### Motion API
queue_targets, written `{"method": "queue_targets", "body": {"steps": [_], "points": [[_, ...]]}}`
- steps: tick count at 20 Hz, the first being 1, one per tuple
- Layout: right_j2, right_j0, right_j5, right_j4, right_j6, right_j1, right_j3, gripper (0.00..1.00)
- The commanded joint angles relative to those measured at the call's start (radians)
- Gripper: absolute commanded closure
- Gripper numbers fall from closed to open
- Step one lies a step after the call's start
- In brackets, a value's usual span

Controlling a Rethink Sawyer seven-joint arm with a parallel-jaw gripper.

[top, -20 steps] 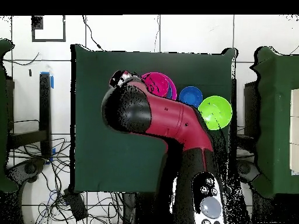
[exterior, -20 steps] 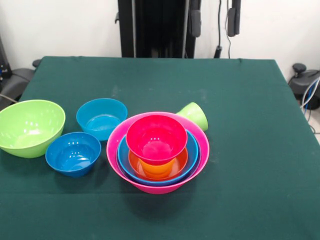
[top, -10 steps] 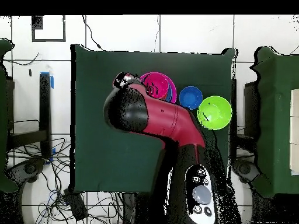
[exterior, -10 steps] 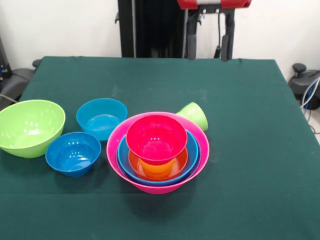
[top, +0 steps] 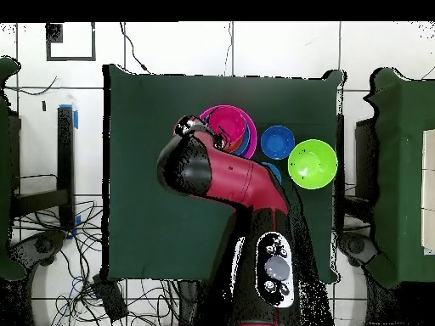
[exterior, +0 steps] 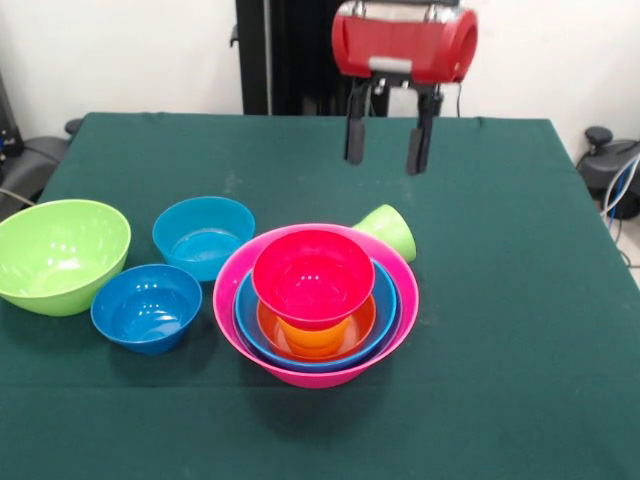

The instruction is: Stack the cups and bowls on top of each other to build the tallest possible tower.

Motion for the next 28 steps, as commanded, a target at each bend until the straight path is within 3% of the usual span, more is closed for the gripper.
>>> {"method": "queue_targets", "body": {"steps": [1, 5, 12, 17, 21, 28], "points": [[-0.003, 0.032, -0.098, 0.054, 0.261, 0.126, 0.081, 0.0], [-0.024, 0.074, -0.108, 0.105, 0.295, 0.128, 0.105, 0.0], [-0.007, 0.08, -0.155, 0.145, 0.301, 0.149, 0.127, 0.0], [0.0, 0.091, -0.133, 0.17, 0.329, 0.133, 0.149, 0.0], [-0.004, 0.106, -0.122, 0.175, 0.347, 0.114, 0.167, 0.0], [0.022, 0.078, -0.177, 0.149, 0.346, 0.133, 0.182, 0.0]]}}
